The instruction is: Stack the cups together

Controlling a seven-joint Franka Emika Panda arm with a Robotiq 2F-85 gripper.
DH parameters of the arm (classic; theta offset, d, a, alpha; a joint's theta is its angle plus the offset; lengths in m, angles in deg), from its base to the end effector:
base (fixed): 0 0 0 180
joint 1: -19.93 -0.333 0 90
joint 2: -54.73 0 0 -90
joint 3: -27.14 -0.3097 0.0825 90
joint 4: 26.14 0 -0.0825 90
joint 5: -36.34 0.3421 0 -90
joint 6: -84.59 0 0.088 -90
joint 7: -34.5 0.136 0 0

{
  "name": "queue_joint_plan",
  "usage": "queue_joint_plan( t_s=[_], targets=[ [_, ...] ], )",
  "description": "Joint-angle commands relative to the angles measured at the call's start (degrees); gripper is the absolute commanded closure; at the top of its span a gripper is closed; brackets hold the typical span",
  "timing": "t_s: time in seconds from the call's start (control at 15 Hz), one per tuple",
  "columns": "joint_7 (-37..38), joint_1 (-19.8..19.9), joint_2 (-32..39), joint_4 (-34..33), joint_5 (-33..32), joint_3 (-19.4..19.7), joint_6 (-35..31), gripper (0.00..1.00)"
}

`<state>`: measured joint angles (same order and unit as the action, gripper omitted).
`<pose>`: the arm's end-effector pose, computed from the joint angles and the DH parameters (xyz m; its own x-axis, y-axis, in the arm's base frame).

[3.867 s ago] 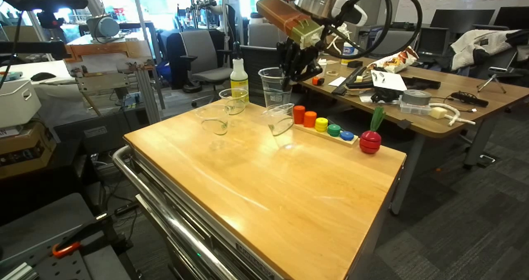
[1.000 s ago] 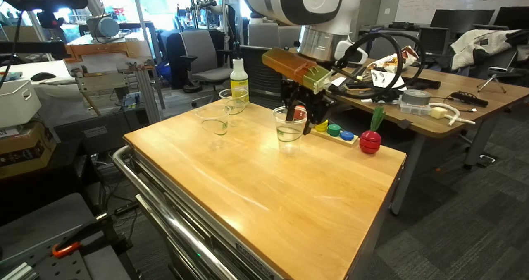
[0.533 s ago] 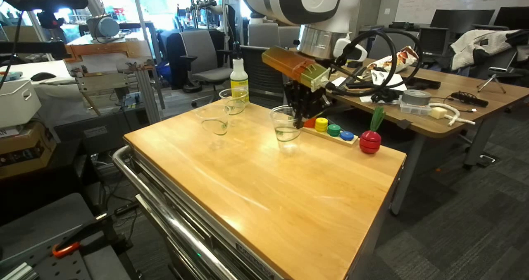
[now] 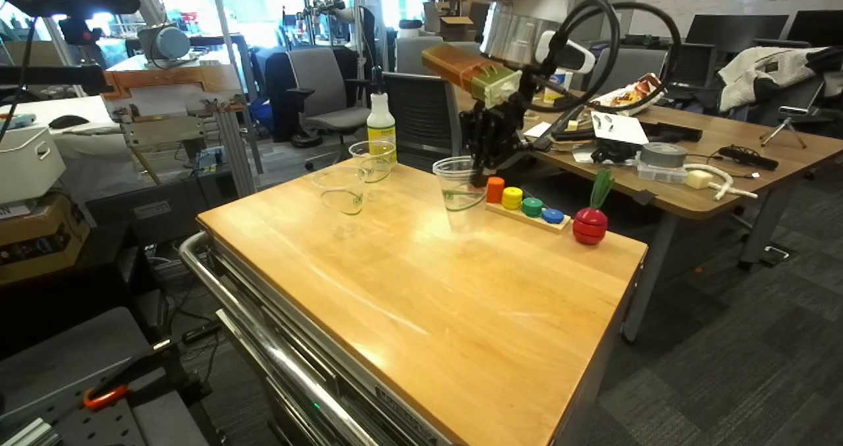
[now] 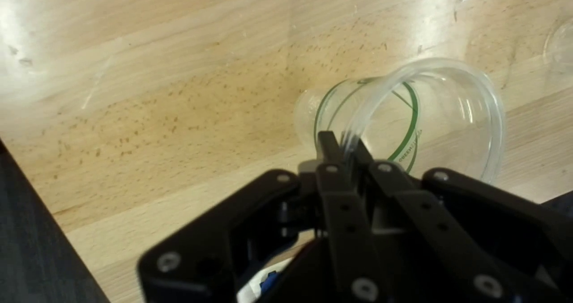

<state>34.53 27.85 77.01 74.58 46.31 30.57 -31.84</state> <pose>0.5897 -0.1012 0.3271 0.9559 -0.2692 -0.1177 -0.2830 -0.9512 -0.1228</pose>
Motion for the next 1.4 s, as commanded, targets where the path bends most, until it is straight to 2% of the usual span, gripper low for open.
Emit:
queue_joint_plan(
  t_s=[0.0,0.2,0.67,1.0,1.33],
  targets=[
    [5.03,-1.34,-3.47,-4.02,-2.10,0.79,7.86,0.94],
    [5.86,-2.11,-7.80,-4.64,-2.47,0.25,11.70,0.94],
    [0.16,-4.92,-19.74,1.18,-1.47,-1.80,19.33,0.94],
    [-6.23,-6.41,-23.71,5.88,0.64,-3.00,19.83,0.94],
    [-14.10,-7.13,-24.66,10.86,3.57,-3.41,18.60,0.94]
  ],
)
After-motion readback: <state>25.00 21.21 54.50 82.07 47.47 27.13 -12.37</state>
